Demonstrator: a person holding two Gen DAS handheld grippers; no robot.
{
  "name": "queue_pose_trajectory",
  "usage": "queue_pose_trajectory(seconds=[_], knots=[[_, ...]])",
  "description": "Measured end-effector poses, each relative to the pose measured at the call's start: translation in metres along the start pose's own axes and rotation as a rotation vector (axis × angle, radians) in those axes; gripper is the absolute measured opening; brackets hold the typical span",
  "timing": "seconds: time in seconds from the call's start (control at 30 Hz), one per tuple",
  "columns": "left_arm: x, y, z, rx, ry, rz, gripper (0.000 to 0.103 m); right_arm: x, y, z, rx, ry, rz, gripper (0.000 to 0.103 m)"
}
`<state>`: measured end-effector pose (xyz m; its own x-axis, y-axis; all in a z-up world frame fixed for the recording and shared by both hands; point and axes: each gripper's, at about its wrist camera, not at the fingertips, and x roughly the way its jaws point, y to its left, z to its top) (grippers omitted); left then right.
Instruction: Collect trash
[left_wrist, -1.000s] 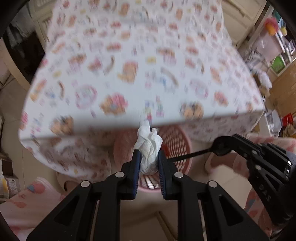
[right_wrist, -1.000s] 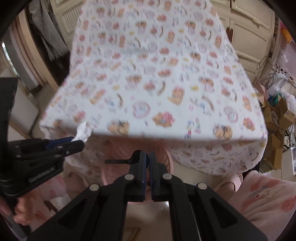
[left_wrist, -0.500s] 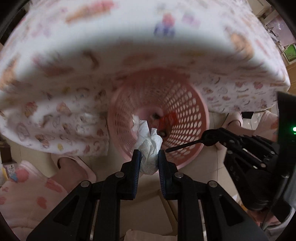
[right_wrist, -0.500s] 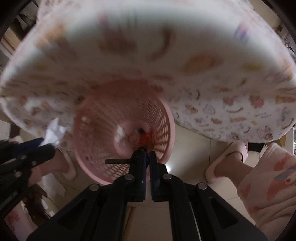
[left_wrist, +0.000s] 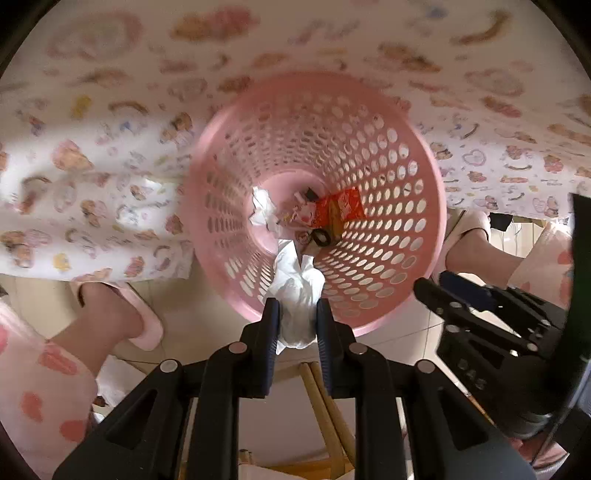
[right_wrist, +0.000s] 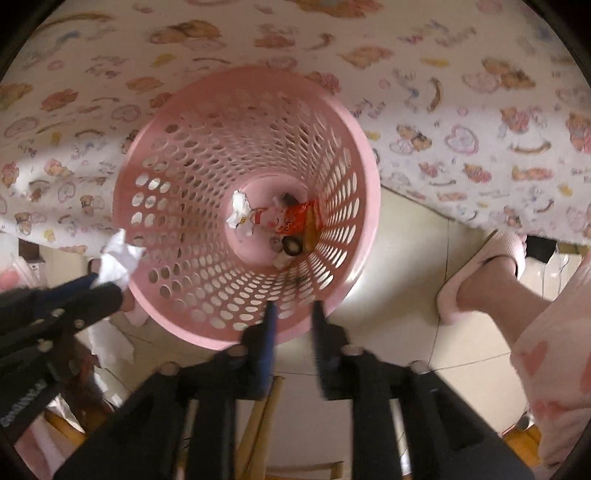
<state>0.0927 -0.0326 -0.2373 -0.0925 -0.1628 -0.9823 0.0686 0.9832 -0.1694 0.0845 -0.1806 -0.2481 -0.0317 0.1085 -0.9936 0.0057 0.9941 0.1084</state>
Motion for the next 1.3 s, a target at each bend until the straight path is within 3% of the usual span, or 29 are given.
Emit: queue_pose_trajectory(seconds=[0.17, 0.3, 0.4, 0.53, 0.63, 0.77, 1.0, 1.07, 1.13, 1.3], knots=[[0.017, 0.001, 0.001, -0.015, 0.027, -0.024, 0.019, -0.005, -0.002, -0.001, 0.010, -0.019, -0.030, 0.025], [0.018, -0.006, -0.002, 0.018, 0.029, 0.013, 0.039, -0.016, -0.007, 0.002, 0.031, -0.041, -0.005, 0.031], [0.014, -0.008, -0.005, 0.025, 0.019, 0.025, 0.039, -0.025, -0.006, 0.003, 0.018, -0.077, -0.023, 0.039], [0.001, -0.006, -0.008, 0.032, -0.010, 0.066, 0.039, -0.032, -0.003, 0.004, -0.009, -0.100, -0.046, 0.040], [-0.019, -0.008, -0.013, 0.058, -0.067, 0.099, 0.039, -0.046, -0.003, 0.002, -0.005, -0.138, -0.032, 0.040], [-0.050, -0.009, -0.020, 0.051, -0.138, 0.044, 0.042, -0.072, 0.005, -0.006, -0.050, -0.236, -0.049, 0.047], [-0.128, -0.011, -0.032, 0.064, -0.351, 0.080, 0.043, -0.135, 0.018, -0.024, -0.114, -0.428, -0.034, 0.051], [-0.158, -0.012, -0.037, 0.071, -0.431, 0.088, 0.047, -0.158, 0.019, -0.030, -0.124, -0.480, -0.022, 0.052], [-0.184, -0.014, -0.045, 0.083, -0.506, 0.102, 0.054, -0.182, 0.020, -0.036, -0.126, -0.552, -0.012, 0.061], [-0.228, -0.014, -0.065, 0.096, -0.619, 0.107, 0.060, -0.233, 0.021, -0.058, -0.136, -0.692, 0.001, 0.069]])
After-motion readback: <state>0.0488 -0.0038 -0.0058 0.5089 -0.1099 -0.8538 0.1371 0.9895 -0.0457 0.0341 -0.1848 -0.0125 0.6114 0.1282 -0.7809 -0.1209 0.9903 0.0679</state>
